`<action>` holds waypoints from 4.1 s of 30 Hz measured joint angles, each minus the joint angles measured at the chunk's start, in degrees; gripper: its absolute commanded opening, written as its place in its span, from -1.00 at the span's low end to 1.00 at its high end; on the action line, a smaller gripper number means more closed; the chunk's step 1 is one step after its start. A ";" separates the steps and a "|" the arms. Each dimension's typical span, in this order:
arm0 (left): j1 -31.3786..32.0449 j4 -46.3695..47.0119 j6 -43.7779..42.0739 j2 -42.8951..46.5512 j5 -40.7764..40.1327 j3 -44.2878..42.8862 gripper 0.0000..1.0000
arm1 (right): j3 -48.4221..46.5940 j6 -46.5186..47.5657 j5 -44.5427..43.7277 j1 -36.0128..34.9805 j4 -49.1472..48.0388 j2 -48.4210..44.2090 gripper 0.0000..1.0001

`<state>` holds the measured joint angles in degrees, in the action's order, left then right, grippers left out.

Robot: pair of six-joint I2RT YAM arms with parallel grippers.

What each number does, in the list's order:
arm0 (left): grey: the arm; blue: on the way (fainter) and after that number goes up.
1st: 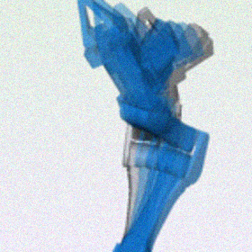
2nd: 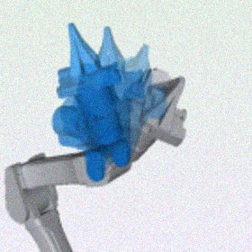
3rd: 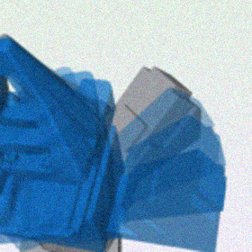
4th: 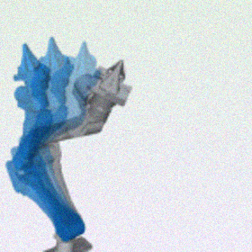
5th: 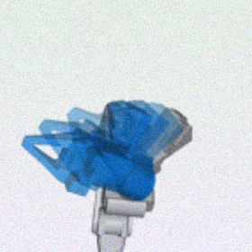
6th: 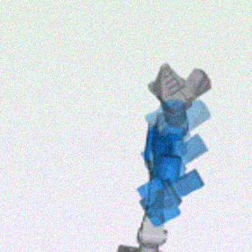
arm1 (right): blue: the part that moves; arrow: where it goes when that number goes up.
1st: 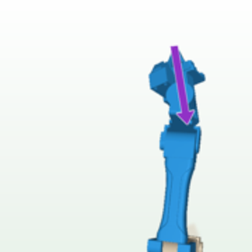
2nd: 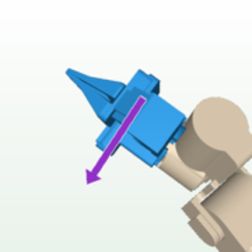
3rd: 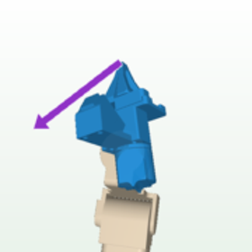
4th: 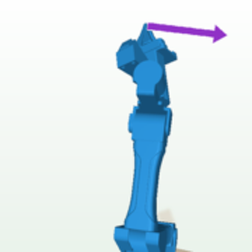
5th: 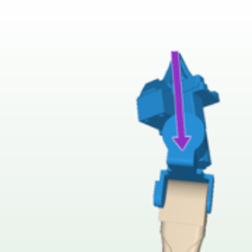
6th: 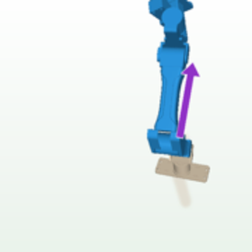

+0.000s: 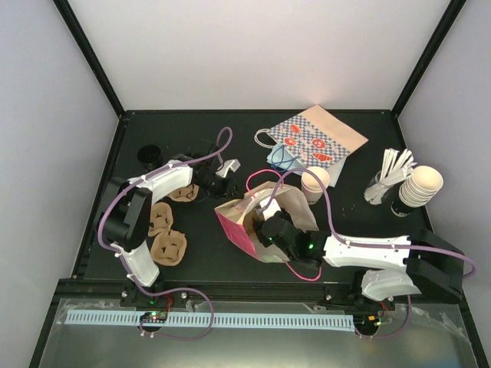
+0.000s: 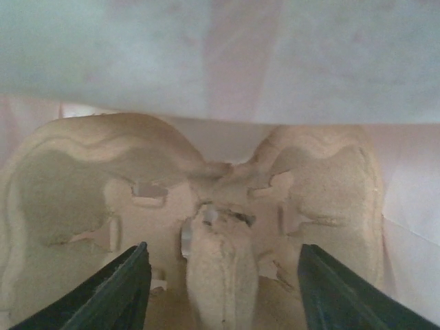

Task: Pack the takeout coffee

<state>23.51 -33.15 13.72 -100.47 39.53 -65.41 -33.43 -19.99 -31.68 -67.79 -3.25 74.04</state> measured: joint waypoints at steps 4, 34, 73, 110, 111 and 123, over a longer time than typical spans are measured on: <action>0.00 -0.04 0.00 0.00 0.31 0.00 -0.56 | -1.01 -0.35 1.90 0.00 3.58 -0.92 0.40; 0.37 -1.11 -0.04 0.39 1.84 0.00 -0.56 | -5.60 6.27 1.97 -2.86 22.25 -9.46 0.78; 3.17 -3.43 -3.85 -1.53 4.81 -2.97 -0.56 | -4.66 62.18 0.50 -6.82 16.22 -1.33 -0.96; 4.70 -7.04 -6.29 -0.66 3.26 -3.15 -0.55 | -9.46 44.74 -7.37 -13.20 26.51 2.03 -0.81; 4.70 -7.02 -6.27 -0.66 3.23 -3.15 -0.55 | -9.44 43.69 -7.65 -13.53 27.39 2.03 -0.81; 5.44 -6.97 -6.27 -0.66 3.15 -3.21 -0.55 | -6.82 41.88 -10.75 -13.86 24.28 6.19 -0.84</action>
<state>28.95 -40.12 7.44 -101.12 42.68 -68.62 -40.25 21.89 -42.44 -81.65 21.04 80.23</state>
